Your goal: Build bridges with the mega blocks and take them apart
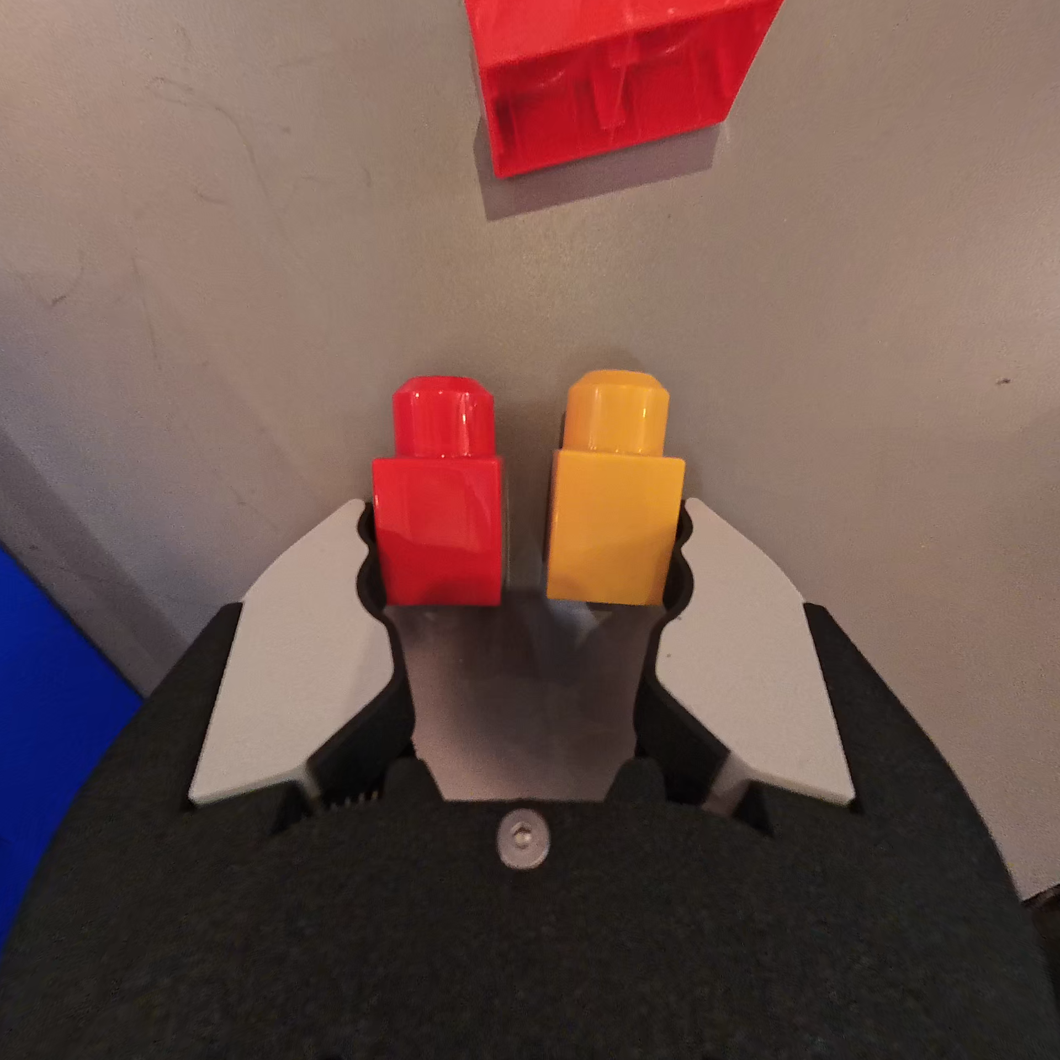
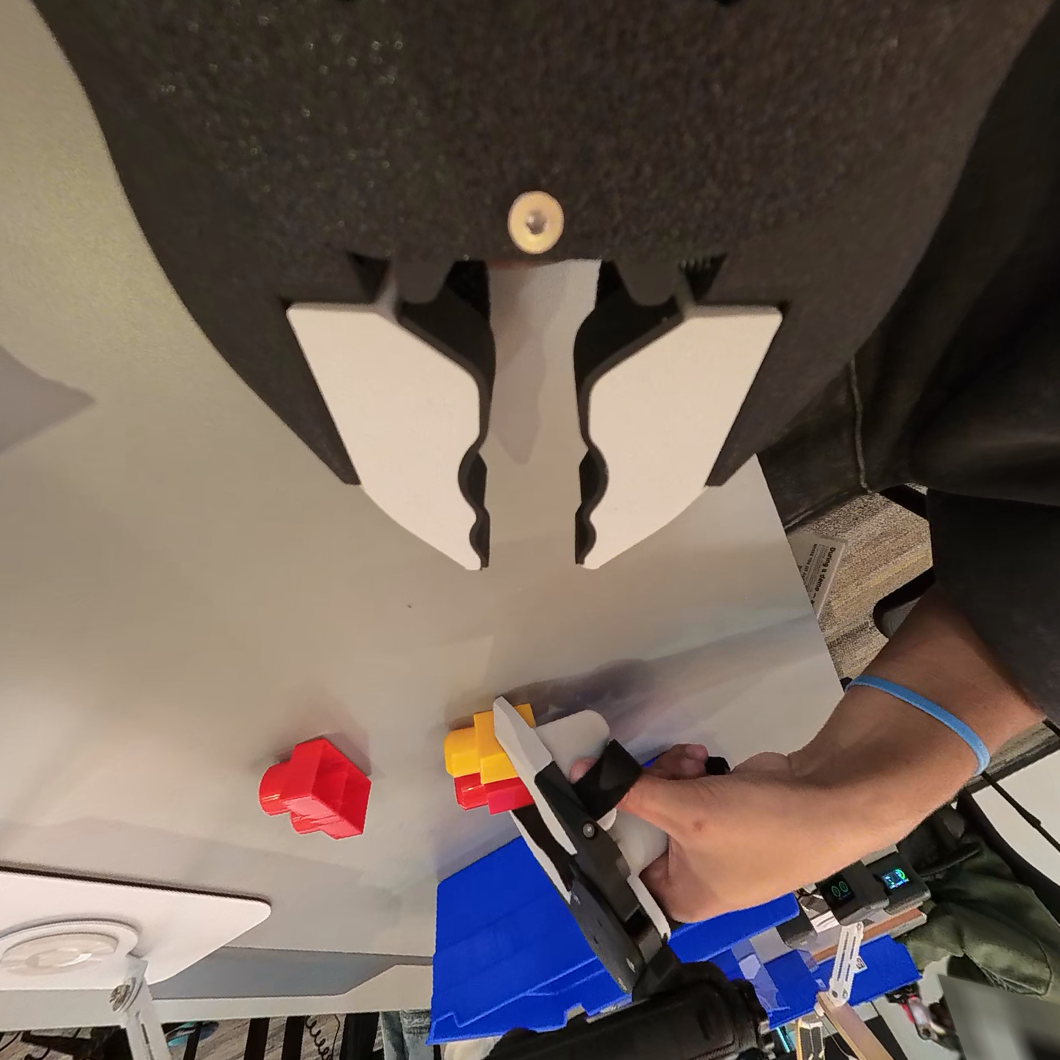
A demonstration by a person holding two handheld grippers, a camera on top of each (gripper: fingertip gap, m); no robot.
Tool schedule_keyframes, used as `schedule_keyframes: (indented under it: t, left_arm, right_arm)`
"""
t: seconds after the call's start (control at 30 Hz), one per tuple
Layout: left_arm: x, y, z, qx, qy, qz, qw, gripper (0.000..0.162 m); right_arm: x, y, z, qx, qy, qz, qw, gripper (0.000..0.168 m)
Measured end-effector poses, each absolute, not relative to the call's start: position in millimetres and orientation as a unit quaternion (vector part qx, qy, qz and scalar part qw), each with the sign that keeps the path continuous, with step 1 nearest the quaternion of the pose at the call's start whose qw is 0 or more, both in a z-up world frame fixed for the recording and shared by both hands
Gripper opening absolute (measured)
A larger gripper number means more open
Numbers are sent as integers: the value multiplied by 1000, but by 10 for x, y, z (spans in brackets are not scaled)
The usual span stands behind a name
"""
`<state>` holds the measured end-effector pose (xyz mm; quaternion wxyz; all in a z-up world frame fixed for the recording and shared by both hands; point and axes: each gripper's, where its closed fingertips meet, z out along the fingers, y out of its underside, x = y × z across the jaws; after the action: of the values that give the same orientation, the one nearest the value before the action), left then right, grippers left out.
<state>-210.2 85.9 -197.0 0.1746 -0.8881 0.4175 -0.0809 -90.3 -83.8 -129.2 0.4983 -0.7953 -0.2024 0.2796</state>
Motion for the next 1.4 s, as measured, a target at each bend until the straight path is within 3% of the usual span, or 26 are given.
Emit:
schedule_keyframes:
  t: [0.17,0.3,0.8,1.0,1.27,1.4]
  left_arm:
    - [-2079,843,-1965,-887,420,-82,175,90]
    - [-2084,835,-1949,-885,423,-83,176,77]
    - [-2134,781,-1938,-874,441,-85,184,76]
    - [-2126,666,-1780,-841,468,-122,243,76]
    - [-2147,620,-1322,-746,492,-130,429,75]
    - [-2133,529,-1314,-738,480,-165,444,75]
  right_arm:
    - [-908,-842,-1295,-796,-204,279,497,28]
    - [-908,-844,-1294,-795,-204,280,497,28]
    - [-905,-845,-1291,-795,-203,281,497,28]
    - [-895,-837,-1293,-796,-201,279,498,28]
    - [-895,-805,-1292,-798,-200,264,504,28]
    - [-871,-760,-1305,-805,-197,243,504,29]
